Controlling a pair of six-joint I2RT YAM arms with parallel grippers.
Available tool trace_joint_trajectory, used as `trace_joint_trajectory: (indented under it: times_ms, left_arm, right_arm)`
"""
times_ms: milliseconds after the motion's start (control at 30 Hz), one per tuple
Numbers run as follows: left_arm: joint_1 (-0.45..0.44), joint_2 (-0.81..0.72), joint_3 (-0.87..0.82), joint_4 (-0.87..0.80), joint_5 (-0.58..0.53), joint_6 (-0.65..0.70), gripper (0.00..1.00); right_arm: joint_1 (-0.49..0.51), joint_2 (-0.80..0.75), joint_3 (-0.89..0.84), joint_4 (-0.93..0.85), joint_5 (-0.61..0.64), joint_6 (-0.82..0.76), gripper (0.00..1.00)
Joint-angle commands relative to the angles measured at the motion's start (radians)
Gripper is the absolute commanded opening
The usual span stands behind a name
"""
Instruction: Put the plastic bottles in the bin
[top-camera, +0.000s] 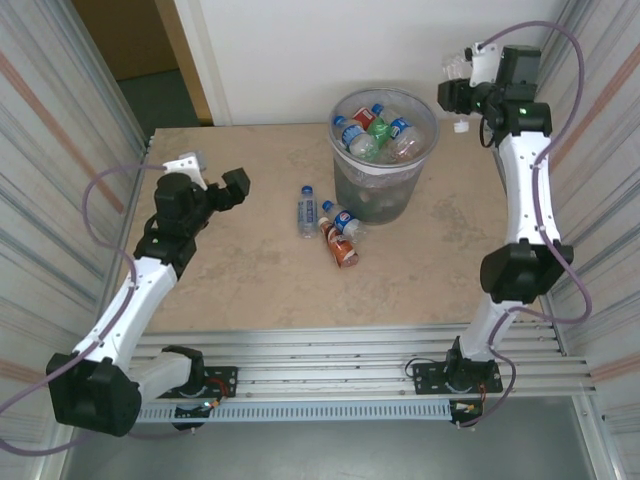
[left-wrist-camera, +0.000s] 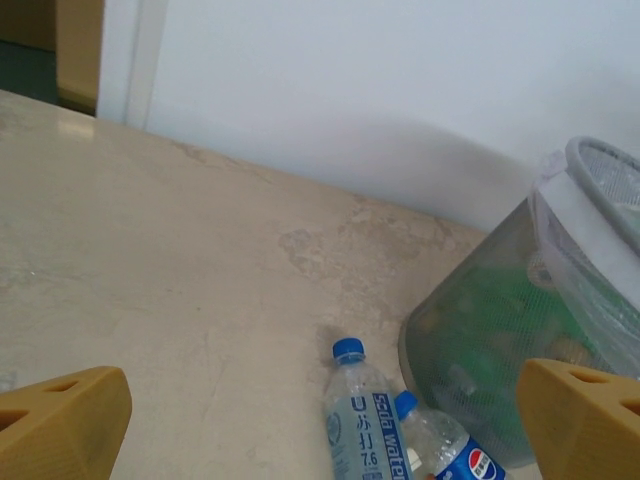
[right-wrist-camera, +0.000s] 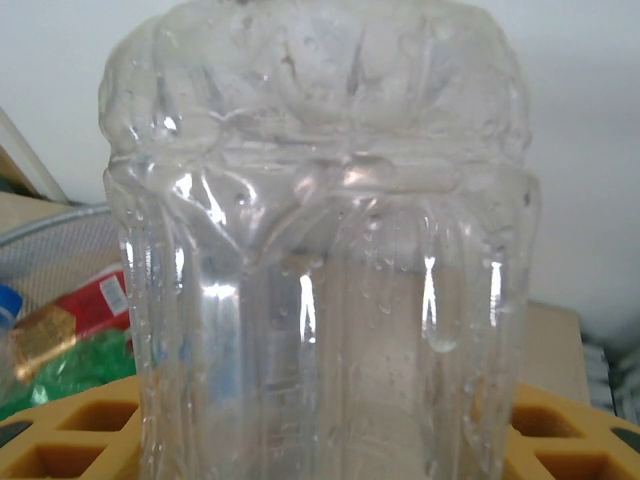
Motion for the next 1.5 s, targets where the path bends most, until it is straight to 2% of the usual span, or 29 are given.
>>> trace_joint_trajectory:
  times_ms: [0, 167, 267, 400, 767, 1000, 1200, 1467]
  left_arm:
    - [0.005, 0.019, 0.035, 0.031, 0.066, -0.013, 0.99]
    - [0.005, 0.019, 0.028, 0.044, 0.065, -0.021, 0.99]
    - [0.006, 0.018, 0.020, 0.041, 0.065, -0.023, 0.99]
    - [0.005, 0.012, 0.013, 0.038, 0.061, -0.024, 0.99]
    - [0.005, 0.007, 0.011, 0.044, 0.060, -0.033, 0.99]
    - [0.005, 0.010, 0.013, 0.043, 0.049, -0.035, 0.99]
    - [0.005, 0.016, 0.016, 0.038, 0.049, -0.036, 0.99]
    - [0.005, 0.019, 0.030, 0.029, 0.042, -0.034, 0.99]
  right_arm:
    - [0.026, 0.090, 0.135, 0.012, -0.057, -0.060, 0.50]
    - [0.090, 0.199, 0.243, 0.029, -0.038, -0.122, 0.50]
    - [0.113, 0.224, 0.244, 0.062, -0.017, -0.148, 0.50]
    - [0.116, 0.247, 0.246, 0.078, -0.058, -0.153, 0.51]
    - [0.142, 0.289, 0.245, 0.018, -0.044, -0.254, 0.55]
    - [0.144, 0.291, 0.244, -0.016, -0.050, -0.280, 0.62]
    - [0.152, 0.295, 0.241, -0.038, -0.050, -0.297, 0.76]
    - [0.163, 0.291, 0.241, -0.049, -0.066, -0.298, 0.76]
